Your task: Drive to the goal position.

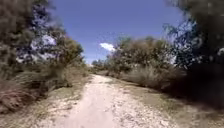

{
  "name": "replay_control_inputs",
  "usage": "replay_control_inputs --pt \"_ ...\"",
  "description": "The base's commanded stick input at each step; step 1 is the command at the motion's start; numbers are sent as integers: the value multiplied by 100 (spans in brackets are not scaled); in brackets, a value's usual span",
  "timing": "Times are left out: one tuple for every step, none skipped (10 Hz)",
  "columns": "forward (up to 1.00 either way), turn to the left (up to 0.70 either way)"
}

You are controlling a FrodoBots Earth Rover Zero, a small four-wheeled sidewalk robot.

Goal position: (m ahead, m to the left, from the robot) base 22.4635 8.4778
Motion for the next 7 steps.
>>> replay_control_inputs --pt "70 0" --pt "70 0" --pt "70 0" --pt "70 0" --pt "70 0" --pt "70 0" --pt "70 0"
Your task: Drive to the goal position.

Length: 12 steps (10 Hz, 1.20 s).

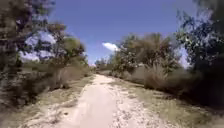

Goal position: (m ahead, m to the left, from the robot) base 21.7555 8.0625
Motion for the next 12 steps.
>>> replay_control_inputs --pt "70 0" --pt "70 0" --pt "70 0" --pt "70 0" --pt "70 0" --pt "70 0" --pt "70 -1" --pt "70 -3" --pt "70 -20" --pt "70 -29" --pt "70 -8" --pt "70 0"
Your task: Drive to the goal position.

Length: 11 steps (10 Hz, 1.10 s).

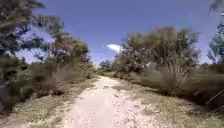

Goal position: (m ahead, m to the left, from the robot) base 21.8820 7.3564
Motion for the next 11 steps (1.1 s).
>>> replay_control_inputs --pt "70 0" --pt "70 0" --pt "70 0" --pt "70 0" --pt "70 0" --pt "70 0" --pt "70 0" --pt "70 0" --pt "70 0" --pt "70 0" --pt "70 0"
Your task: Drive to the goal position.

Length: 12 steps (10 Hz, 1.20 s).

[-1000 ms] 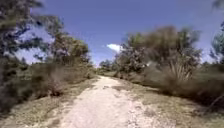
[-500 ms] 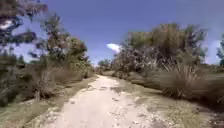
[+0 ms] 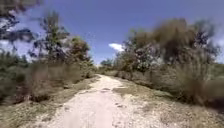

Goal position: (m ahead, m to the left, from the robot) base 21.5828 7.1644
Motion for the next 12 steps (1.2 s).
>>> replay_control_inputs --pt "70 0" --pt "70 0" --pt "70 0" --pt "70 0" --pt "70 0" --pt "70 0" --pt "70 0" --pt "70 0" --pt "70 0" --pt "70 0" --pt "70 0" --pt "70 0"
